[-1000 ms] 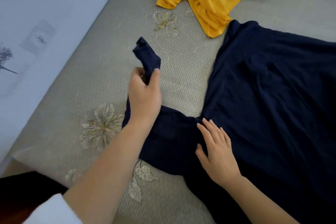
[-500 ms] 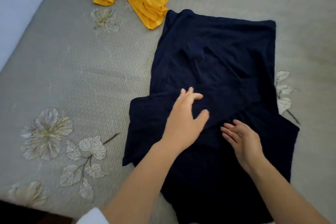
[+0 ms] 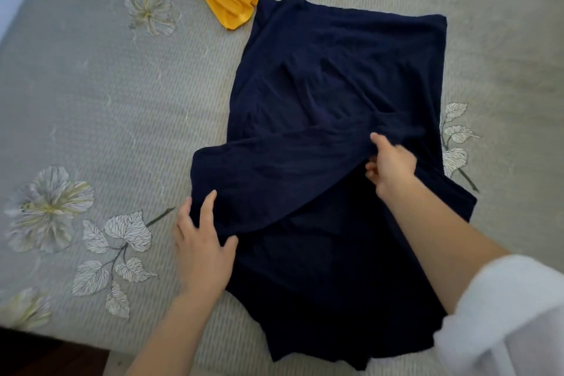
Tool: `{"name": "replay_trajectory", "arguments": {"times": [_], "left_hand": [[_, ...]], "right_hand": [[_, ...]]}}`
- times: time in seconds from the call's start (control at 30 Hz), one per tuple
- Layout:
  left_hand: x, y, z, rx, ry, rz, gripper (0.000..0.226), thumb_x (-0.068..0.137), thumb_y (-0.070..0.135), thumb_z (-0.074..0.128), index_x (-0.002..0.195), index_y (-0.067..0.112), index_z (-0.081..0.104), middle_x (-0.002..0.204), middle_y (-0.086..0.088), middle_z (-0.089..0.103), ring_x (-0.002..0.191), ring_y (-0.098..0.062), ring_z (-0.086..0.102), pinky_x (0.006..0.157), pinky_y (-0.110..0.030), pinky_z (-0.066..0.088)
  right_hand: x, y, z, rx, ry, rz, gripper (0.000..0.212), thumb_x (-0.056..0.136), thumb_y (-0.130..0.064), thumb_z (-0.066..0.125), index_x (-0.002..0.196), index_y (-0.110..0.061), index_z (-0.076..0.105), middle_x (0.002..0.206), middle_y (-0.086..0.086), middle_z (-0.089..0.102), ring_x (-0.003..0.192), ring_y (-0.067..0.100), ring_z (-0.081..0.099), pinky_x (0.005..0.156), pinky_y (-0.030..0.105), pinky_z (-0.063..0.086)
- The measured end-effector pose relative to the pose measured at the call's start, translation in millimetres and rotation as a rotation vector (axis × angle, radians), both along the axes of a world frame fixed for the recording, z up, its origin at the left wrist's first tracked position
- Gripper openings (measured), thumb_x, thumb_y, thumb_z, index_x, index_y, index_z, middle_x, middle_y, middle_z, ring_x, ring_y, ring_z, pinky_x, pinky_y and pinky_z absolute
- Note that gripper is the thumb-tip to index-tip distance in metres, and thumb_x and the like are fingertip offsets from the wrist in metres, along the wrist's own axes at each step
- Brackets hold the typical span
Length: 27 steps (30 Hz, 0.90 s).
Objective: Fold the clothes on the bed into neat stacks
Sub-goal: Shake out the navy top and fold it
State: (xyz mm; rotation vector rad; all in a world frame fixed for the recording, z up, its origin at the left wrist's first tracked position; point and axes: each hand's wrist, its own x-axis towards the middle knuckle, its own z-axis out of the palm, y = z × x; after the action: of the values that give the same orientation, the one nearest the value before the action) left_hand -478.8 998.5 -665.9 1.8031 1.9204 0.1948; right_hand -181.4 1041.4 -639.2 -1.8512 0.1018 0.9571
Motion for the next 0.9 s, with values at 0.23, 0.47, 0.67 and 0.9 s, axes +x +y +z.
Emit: {"name": "replay_trajectory", "arguments": {"times": [0.23, 0.47, 0.67, 0.9], "left_hand": [[-4, -10, 5, 0.119, -0.051, -0.046, 0.078, 0.07, -0.01, 0.07, 0.139, 0.018, 0.046, 0.14, -0.016, 0.031, 0.113, -0.027, 0.041, 0.094, -0.043, 0.045], [-21, -17, 8, 0.131, -0.073, -0.109, 0.069, 0.066, -0.019, 0.06, 0.122, 0.02, 0.064, 0.111, -0.002, 0.039, 0.072, -0.012, 0.046, 0.051, -0.029, 0.047], [-37, -20, 8, 0.092, -0.152, 0.123, 0.06, 0.072, -0.015, 0.055, 0.116, 0.024, 0.065, 0.097, 0.002, 0.04, 0.082, -0.016, 0.05, 0.066, -0.019, 0.038], [-49, -34, 18, -0.396, -0.71, 0.461, 0.039, 0.087, 0.012, 0.066, 0.117, 0.034, 0.055, 0.102, 0.0, 0.071, 0.09, -0.012, 0.069, 0.075, -0.029, 0.052]], "right_hand": [[40, 10, 13, 0.143, -0.412, -0.034, 0.016, 0.088, -0.02, 0.059, 0.073, -0.02, 0.054, 0.085, -0.002, 0.064, 0.078, 0.011, 0.056, 0.077, 0.028, 0.048], [60, -25, -17, -0.093, -0.287, 0.087, 0.02, 0.09, -0.004, 0.057, 0.109, -0.008, 0.052, 0.079, 0.001, 0.057, 0.06, 0.008, 0.056, 0.06, 0.022, 0.048], [48, -47, -14, -0.227, -0.543, 0.347, 0.05, 0.086, -0.015, 0.063, 0.13, -0.005, 0.041, 0.121, 0.013, 0.054, 0.106, 0.025, 0.054, 0.098, 0.039, 0.044], [-25, -144, -6, -0.085, -0.971, 1.294, 0.07, 0.086, -0.032, 0.065, 0.147, -0.022, 0.034, 0.153, 0.007, 0.03, 0.14, 0.027, 0.026, 0.106, 0.045, 0.03]]}}
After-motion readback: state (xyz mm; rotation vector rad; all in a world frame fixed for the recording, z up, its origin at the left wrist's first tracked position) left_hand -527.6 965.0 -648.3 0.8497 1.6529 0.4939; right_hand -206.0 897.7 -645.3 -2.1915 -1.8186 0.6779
